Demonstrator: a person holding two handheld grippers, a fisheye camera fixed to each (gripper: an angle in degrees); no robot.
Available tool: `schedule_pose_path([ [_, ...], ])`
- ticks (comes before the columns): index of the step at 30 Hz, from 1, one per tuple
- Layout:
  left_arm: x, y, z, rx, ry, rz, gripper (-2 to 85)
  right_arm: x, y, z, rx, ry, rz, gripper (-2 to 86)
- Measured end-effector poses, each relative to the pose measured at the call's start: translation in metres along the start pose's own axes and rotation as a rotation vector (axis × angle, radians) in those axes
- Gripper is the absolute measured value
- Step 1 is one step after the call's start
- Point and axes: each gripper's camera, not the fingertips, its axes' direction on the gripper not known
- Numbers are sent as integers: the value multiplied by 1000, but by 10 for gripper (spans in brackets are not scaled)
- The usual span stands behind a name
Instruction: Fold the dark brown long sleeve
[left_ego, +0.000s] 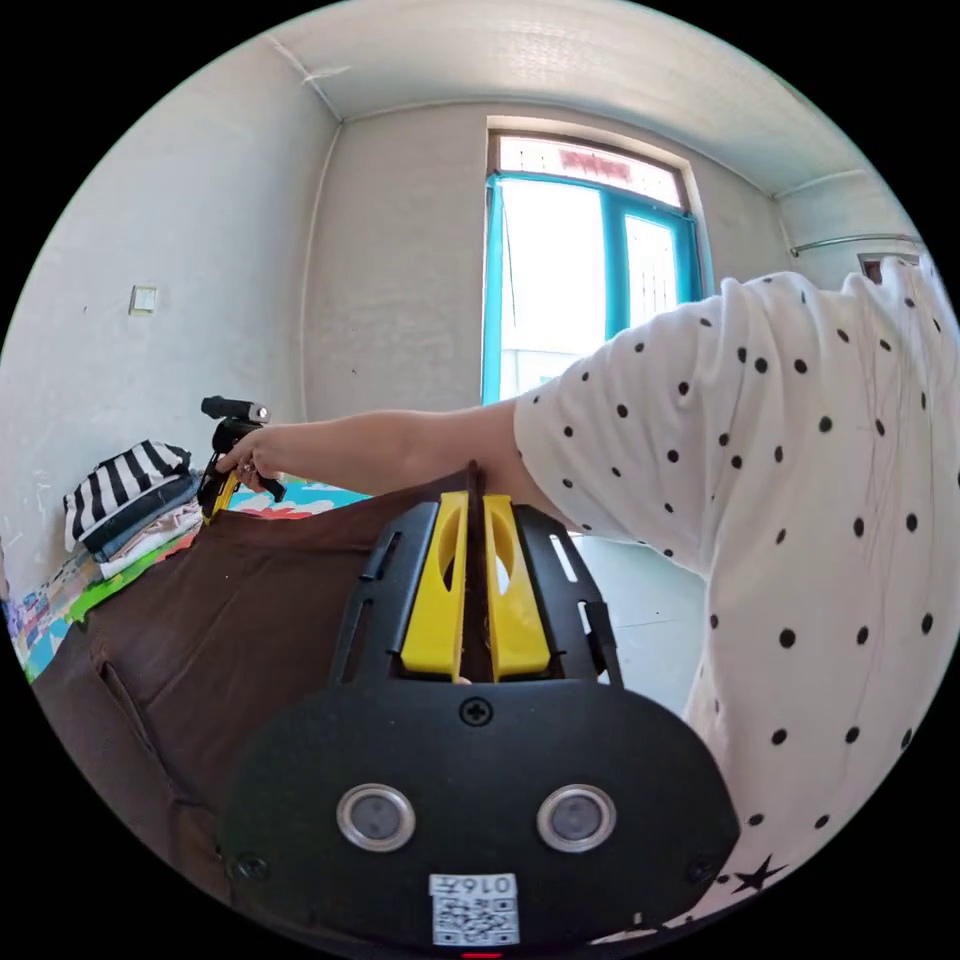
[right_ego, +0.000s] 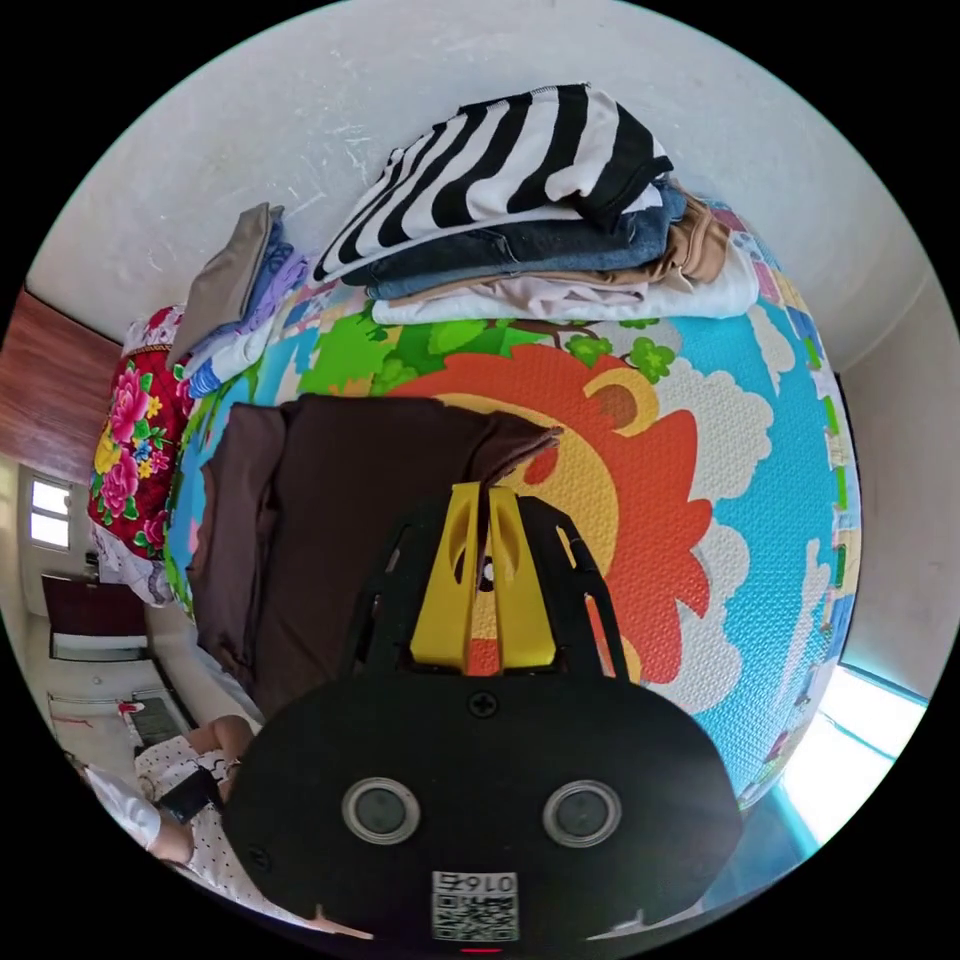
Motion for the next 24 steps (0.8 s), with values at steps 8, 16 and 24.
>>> schedule_pose_path([
  [8, -6, 19, -126, 134, -110, 3, -7, -62, -30, -133, 156, -102, -9, 3],
  [16, -18, 67, -305, 290, -327, -91, -8, -225, -96, -256, 250, -256, -182, 3],
  [24, -34, 172, -451, 338, -653, -510, -8, -440, -193, -253, 68, -208, -315, 3],
])
